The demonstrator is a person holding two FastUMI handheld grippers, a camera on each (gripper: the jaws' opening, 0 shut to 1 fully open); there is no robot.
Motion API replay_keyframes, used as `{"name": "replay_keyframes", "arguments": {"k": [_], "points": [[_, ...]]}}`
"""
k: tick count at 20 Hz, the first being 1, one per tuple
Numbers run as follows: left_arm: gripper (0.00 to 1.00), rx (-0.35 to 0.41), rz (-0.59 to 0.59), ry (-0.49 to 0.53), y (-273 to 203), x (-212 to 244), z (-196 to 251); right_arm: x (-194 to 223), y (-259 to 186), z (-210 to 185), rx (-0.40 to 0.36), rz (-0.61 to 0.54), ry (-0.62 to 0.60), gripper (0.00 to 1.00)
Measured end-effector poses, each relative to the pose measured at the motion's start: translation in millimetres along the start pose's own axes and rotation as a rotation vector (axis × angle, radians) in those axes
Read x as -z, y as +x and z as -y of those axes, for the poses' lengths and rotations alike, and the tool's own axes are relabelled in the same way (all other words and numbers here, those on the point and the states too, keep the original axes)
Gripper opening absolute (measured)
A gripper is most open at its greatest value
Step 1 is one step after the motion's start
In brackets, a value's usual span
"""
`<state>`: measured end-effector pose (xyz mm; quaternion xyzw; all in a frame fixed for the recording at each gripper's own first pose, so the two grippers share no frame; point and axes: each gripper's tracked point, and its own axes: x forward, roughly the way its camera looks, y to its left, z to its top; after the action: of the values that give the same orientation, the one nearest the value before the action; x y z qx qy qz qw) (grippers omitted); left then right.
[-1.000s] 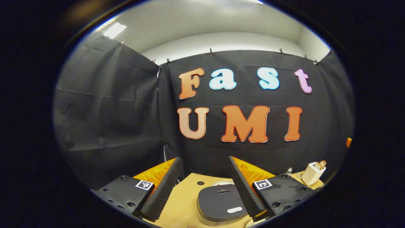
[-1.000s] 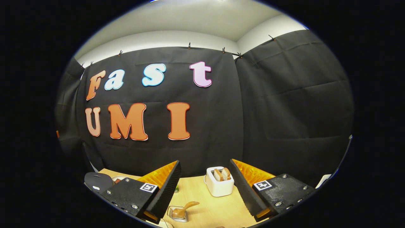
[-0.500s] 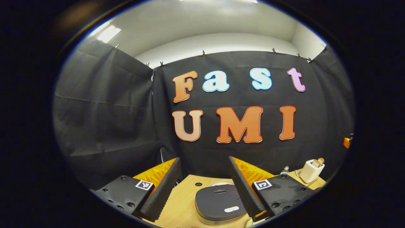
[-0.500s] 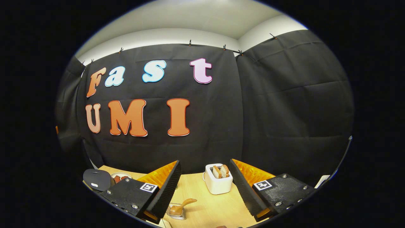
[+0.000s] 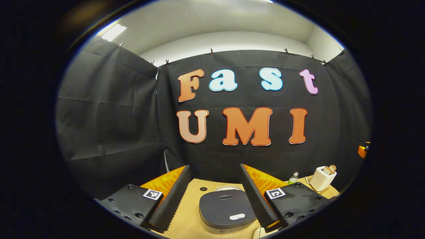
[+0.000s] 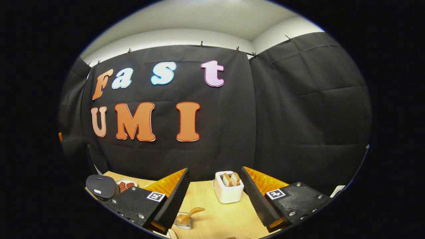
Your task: Close the left gripper, press the button to open the rice cooker; take a wooden spoon from the chopstick holder with the right hand, scoop a spoonful of rice and pour it into the rice cooker, then put the wooden spoon back into the chopstick holder.
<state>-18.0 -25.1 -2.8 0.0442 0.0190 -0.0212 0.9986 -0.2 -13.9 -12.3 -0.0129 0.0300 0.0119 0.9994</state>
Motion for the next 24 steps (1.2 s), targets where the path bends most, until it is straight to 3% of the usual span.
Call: {"name": "replay_keyframes", "arguments": {"k": [5, 6, 9, 24], "points": [[0.32, 0.042, -0.055, -0.005, 1, 14, 14, 2, 2, 0, 0.000, -0.008, -0.007, 0.94], [0.29, 0.027, -0.058, -0.007, 2, 18, 8, 3, 2, 0, 0.000, -0.011, -0.006, 0.94], [0.05, 0.068, -0.107, -0.018, 7, 35, 23, 6, 2, 0, 0.002, -0.021, -0.007, 0.94], [0.05, 0.183, -0.473, -0.075, 38, 195, 76, 27, 3, 21, 0.062, -0.083, -0.035, 0.94]]}}
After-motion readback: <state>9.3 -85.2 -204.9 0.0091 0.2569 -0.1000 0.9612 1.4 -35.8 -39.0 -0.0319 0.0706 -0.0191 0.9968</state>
